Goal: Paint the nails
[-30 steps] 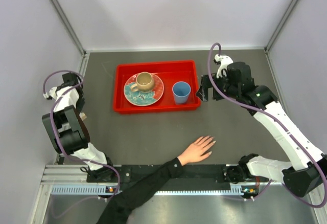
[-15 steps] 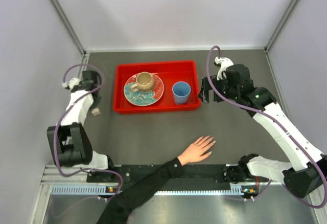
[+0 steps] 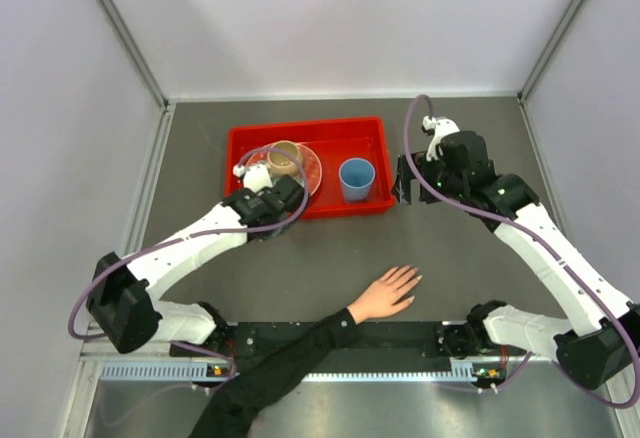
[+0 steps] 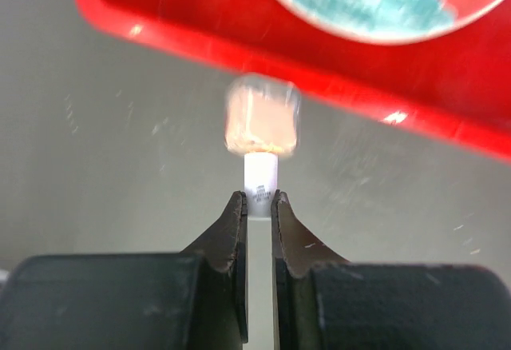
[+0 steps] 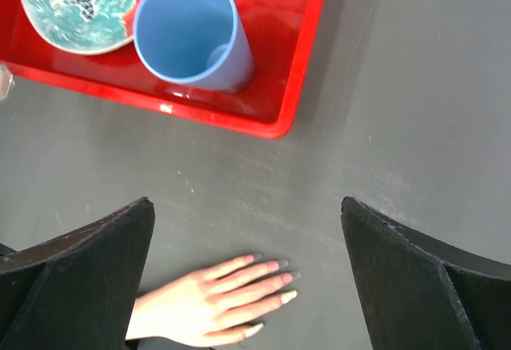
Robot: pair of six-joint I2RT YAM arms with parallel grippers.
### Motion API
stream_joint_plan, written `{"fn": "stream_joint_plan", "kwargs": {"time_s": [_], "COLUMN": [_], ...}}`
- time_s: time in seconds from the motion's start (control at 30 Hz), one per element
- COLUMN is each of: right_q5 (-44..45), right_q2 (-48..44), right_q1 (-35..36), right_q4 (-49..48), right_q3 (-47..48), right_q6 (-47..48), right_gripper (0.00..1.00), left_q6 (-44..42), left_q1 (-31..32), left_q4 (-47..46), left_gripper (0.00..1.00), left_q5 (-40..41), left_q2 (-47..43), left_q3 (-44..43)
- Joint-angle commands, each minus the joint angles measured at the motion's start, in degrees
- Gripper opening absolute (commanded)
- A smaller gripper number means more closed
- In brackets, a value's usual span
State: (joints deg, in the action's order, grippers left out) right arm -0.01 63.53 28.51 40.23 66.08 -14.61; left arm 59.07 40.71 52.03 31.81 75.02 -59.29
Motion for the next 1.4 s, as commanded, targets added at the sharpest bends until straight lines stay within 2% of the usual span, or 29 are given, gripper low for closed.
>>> {"fn": "stream_joint_plan", "kwargs": {"time_s": [0.0,0.13,0.2,0.3,0.37,0.43,0.5,0.6,0.73,0.8,1.07,1.37], "right_q5": [1.33,1.24,0.98,0.72,0.19,0.27,-1.31,-1.48,-1.75,-1.75,-0.16,1.07], "right_q2": [-2.44,-1.83,-1.39,-1.21,-0.86,-0.51,-0.42,-0.42,-1.30,-2.44,-6.22,-9.65], "right_q1": [0.58,0.58,0.58,0.58,0.58,0.58,0.58,0.58,0.67,0.58,0.67,0.67], "right_q4": [-0.59,-0.33,-0.33,-0.94,-1.03,-0.94,-0.94,-0.85,-1.03,-1.03,0.82,1.78], "right_q3": [-0.96,-1.13,-1.22,-1.84,-1.75,-1.57,-1.31,-1.48,-2.80,-3.77,-5.17,-7.28], "right_q6": [-0.68,-0.51,-0.59,-0.68,-0.77,-0.86,-0.86,-1.03,-1.56,-1.91,-1.82,-1.74], "right_gripper": [0.99,0.99,0.99,0.99,0.99,0.99,0.99,0.99,0.99,0.99,0.99,0.99], "left_q6": [7.83,5.62,4.92,5.00,4.74,8.24,14.54,19.66,22.23,21.27,19.25,15.64], "left_q1": [5.08,7.80,8.16,8.16,8.16,8.16,8.16,8.16,8.07,8.07,8.07,7.98], "left_q4": [10.38,11.51,12.31,11.52,8.11,7.91,11.40,13.88,11.26,10.11,16.61,12.92], "left_gripper": [0.00,0.00,0.00,0.00,0.00,0.00,0.00,0.00,0.00,0.00,0.00,0.00], "left_q5": [9.49,13.18,12.58,8.63,3.28,-2.42,-5.08,-11.40,-16.95,-19.32,-24.87,-30.75], "left_q2": [0.56,0.21,-0.14,-1.45,-2.94,-3.04,-1.29,1.44,4.16,7.49,22.96,28.16], "left_q3": [-3.20,-7.59,-9.18,-8.66,-6.21,-5.84,-7.76,-10.14,-10.32,-11.72,-22.53,-22.45]}}
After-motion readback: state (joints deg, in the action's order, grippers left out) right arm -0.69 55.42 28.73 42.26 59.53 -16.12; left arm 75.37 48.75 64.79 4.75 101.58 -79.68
